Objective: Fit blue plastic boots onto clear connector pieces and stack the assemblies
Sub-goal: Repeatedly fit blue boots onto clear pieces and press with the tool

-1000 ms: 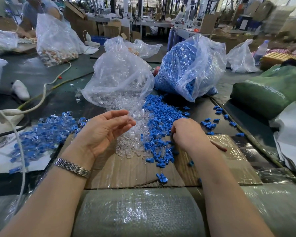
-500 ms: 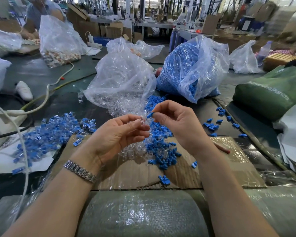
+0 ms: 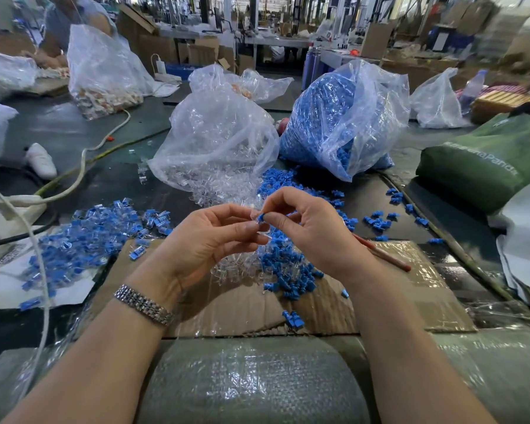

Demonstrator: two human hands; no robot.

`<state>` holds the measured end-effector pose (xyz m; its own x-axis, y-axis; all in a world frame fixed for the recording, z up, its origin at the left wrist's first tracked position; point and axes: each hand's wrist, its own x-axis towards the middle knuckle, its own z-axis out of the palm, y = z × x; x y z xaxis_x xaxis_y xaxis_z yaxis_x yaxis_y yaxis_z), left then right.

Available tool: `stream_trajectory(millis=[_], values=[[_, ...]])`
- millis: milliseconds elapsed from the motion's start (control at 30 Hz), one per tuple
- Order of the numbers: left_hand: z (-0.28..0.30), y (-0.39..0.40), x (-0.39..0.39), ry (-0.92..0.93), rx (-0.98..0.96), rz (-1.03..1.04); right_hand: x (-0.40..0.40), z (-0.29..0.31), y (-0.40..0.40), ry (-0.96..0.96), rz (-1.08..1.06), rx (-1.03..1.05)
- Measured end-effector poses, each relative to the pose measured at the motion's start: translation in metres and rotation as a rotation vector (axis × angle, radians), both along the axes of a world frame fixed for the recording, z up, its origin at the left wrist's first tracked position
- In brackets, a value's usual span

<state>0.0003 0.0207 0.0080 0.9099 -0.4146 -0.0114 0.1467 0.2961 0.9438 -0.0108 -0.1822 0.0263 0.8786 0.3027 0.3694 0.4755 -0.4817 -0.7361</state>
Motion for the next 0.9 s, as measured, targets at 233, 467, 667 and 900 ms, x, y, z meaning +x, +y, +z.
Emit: stream_trajectory(millis=[233,467,667,900], values=[[-0.001,-0.003,-0.001,-0.035,0.021,0.065,-0.002,0.000,0.001,0.019,0.002,-0.042],[0.000,-0.002,-0.001,-0.065,0.064,0.064,-0.003,0.002,0.001,0.067,0.020,-0.039],[-0.002,-0.001,0.001,-0.028,0.026,0.106,0.012,-0.004,-0.019,0.093,-0.430,-0.259],[-0.002,-0.002,0.002,-0.004,-0.008,0.132,0.022,-0.018,-0.044,0.526,-0.788,-0.730]])
